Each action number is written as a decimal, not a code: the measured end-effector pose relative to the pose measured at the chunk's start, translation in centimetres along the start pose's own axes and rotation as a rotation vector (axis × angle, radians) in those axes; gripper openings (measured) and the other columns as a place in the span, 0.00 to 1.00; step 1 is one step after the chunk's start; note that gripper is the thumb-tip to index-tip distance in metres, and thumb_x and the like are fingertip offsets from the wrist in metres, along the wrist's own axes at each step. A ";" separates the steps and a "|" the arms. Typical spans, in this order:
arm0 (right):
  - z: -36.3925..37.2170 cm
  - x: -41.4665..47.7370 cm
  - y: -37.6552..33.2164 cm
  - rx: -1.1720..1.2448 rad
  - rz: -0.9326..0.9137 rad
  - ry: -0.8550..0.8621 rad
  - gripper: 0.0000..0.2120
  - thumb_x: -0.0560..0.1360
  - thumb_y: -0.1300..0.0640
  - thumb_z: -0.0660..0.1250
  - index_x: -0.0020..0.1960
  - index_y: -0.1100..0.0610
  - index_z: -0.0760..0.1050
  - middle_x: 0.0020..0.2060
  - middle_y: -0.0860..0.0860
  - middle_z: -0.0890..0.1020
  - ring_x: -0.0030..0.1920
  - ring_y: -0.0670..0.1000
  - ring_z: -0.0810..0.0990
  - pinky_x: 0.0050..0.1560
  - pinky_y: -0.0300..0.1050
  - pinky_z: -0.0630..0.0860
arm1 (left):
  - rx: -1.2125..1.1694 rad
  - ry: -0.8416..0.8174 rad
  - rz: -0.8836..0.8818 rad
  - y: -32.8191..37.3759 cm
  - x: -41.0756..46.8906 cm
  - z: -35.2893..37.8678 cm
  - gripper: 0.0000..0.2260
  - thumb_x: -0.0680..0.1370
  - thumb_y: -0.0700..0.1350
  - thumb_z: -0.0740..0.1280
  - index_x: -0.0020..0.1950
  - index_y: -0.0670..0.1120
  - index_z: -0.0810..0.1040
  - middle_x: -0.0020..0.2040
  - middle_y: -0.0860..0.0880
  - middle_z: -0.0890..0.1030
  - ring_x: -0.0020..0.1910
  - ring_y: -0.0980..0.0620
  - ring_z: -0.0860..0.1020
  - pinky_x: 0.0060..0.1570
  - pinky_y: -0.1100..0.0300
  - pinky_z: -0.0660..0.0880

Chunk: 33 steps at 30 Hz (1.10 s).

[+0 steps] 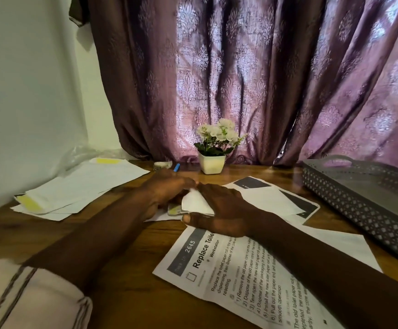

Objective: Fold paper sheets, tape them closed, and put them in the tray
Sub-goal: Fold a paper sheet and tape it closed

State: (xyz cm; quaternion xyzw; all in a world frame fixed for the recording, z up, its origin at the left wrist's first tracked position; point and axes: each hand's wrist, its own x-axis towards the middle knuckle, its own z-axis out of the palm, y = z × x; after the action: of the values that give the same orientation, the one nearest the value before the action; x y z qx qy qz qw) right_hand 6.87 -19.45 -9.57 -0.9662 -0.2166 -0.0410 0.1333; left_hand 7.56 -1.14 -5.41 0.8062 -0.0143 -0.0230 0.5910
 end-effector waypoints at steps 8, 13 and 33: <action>-1.2 -0.4 0.5 -0.052 -0.009 -0.004 0.51 0.69 0.20 0.57 0.82 0.39 0.38 0.84 0.48 0.50 0.83 0.51 0.48 0.80 0.65 0.40 | 0.019 0.014 0.160 -0.4 0.5 -0.9 0.17 0.70 0.32 0.77 0.55 0.46 0.83 0.52 0.42 0.84 0.45 0.48 0.83 0.39 0.60 0.79; -1.9 -0.7 1.6 -0.081 -0.006 0.092 0.54 0.64 0.17 0.57 0.82 0.38 0.41 0.80 0.53 0.62 0.80 0.58 0.59 0.79 0.64 0.48 | -0.148 -0.045 0.011 0.0 0.0 -2.8 0.20 0.75 0.32 0.71 0.65 0.46 0.79 0.47 0.41 0.84 0.39 0.44 0.83 0.33 0.56 0.80; -1.3 0.0 2.3 -0.158 -0.045 0.228 0.52 0.66 0.17 0.57 0.81 0.38 0.46 0.77 0.51 0.65 0.78 0.56 0.60 0.78 0.60 0.54 | 0.029 0.061 0.163 0.4 -0.3 -2.8 0.15 0.81 0.59 0.65 0.61 0.50 0.80 0.45 0.48 0.86 0.39 0.52 0.83 0.39 0.58 0.80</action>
State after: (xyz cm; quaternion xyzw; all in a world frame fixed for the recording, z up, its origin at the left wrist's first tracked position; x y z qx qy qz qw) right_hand 7.86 -21.77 -8.91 -0.9577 -0.2180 -0.1703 0.0796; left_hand 7.41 1.38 -4.18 0.8110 -0.0622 0.0498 0.5796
